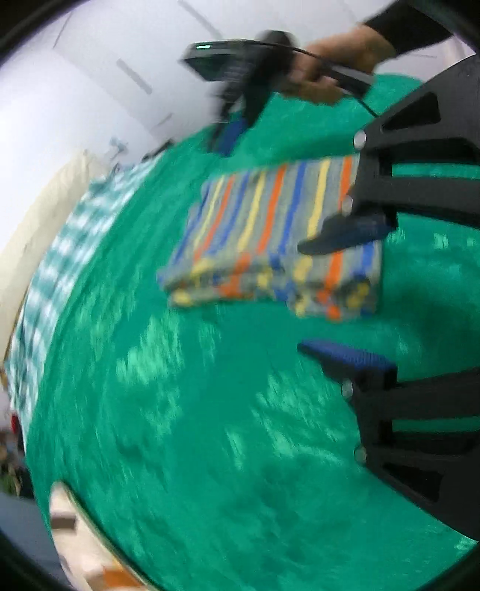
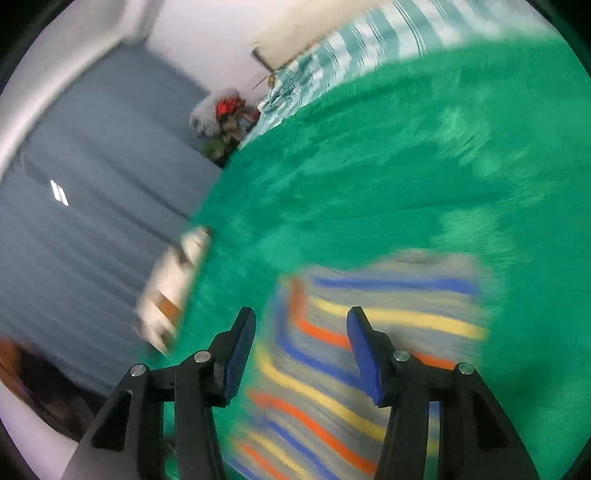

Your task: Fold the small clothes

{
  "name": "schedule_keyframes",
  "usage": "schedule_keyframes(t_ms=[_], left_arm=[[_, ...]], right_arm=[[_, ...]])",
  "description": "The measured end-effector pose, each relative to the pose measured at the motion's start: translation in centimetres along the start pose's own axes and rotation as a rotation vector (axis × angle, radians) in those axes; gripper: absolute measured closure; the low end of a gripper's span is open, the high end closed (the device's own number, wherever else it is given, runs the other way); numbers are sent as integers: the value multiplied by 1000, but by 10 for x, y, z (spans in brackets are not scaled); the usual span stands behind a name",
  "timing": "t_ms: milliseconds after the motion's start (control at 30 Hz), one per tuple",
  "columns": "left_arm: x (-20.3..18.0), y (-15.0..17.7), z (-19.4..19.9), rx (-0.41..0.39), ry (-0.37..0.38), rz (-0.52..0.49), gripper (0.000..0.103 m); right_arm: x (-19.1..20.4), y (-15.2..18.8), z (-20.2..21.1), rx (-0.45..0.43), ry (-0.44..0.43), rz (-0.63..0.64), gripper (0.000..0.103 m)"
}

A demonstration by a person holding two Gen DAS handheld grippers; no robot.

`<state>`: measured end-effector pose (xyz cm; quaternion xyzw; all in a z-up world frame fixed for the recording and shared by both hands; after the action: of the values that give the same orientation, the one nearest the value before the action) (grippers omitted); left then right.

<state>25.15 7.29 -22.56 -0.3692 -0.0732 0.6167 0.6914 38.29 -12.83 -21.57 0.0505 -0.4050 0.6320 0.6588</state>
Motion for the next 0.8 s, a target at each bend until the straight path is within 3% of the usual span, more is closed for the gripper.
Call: schedule_keyframes(t_ms=[33, 133, 200, 233, 300, 333, 433, 500, 567, 633, 733, 800], left_arm=[[-4, -3, -6, 14, 15, -16, 70], [-20, -3, -32, 71, -22, -108, 70], [-19, 3, -46, 108, -71, -139, 82], [-17, 8, -52, 129, -91, -140, 96], [-10, 16, -58, 155, -121, -127, 97], [-7, 17, -61, 159, -125, -123, 97], [-12, 9, -52, 182, -119, -161, 97], [-15, -5, -36, 151, -111, -181, 93], [-19, -30, -30, 104, -77, -174, 70], [-23, -51, -34, 85, -72, -181, 60], [-34, -75, -62, 107, -86, -228, 36], [-25, -78, -94, 161, -155, -237, 50]], right_arm=[[-14, 17, 18, -11, 79, 63, 50], [-25, 55, 42, -7, 134, 133, 51], [-13, 84, 51, -6, 107, 197, 59], [-8, 93, 52, -4, 91, 223, 63], [13, 117, 40, 9, 47, 271, 75], [15, 134, 25, 49, 35, 278, 77], [-12, 170, -24, 171, 156, 254, 82], [-13, 168, -23, 135, 149, 233, 82], [-14, 166, -23, 138, 154, 215, 83], [-16, 166, -24, 135, 162, 205, 83], [-15, 165, -23, 121, 193, 221, 83], [-12, 167, -23, 114, 204, 221, 83]])
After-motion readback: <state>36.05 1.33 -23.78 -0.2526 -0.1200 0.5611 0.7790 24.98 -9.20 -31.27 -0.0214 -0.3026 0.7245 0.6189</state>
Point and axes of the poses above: each gripper's, at about its wrist camera, not at the fingertips, and z roughly against the way its jaws point, x to its left, y to its underside, the point moved 10 cm from there along -z, roughly the way its jaws point, and after that the axes turned 13 degrees about -z, right-handed, at the moved point
